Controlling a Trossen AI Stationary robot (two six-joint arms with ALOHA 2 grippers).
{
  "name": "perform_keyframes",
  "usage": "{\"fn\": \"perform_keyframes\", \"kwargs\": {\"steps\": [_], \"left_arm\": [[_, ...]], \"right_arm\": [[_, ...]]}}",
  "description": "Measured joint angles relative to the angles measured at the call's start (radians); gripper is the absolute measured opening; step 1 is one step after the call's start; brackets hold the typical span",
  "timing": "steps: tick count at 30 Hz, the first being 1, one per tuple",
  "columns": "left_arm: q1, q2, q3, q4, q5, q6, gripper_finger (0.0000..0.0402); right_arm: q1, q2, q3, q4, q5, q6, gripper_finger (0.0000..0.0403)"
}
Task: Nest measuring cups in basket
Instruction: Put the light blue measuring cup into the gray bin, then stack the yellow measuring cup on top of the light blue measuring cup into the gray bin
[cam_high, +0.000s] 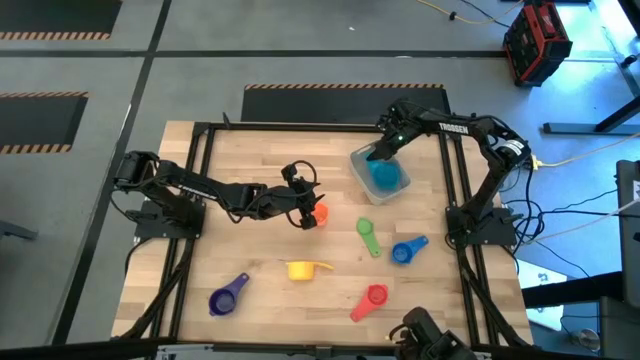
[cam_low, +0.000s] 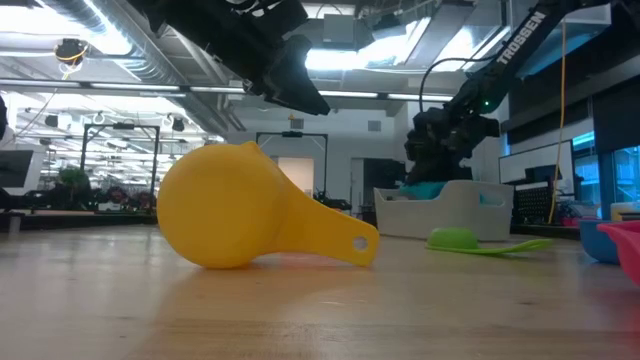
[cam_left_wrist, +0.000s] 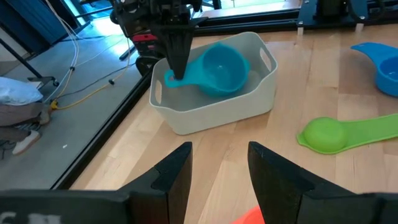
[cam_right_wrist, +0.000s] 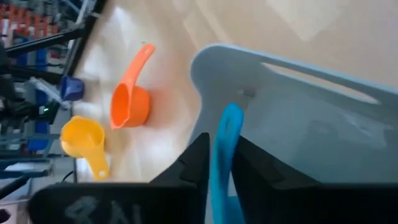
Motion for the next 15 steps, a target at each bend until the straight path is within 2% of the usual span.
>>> {"fn": "perform_keyframes", "kwargs": {"steps": [7, 15], "left_arm": [[0.0, 0.0, 0.0, 0.0, 0.0, 0.0, 0.0149], [0.0, 0.0, 0.0, 0.0, 0.0, 0.0, 0.0149]], "right_arm": [[-0.002, 0.0, -0.001, 0.029, -0.006, -0.008, 0.0144], [-0.023, -0.003, 0.023, 0.005, -0.023, -0.097, 0.0156]]}}
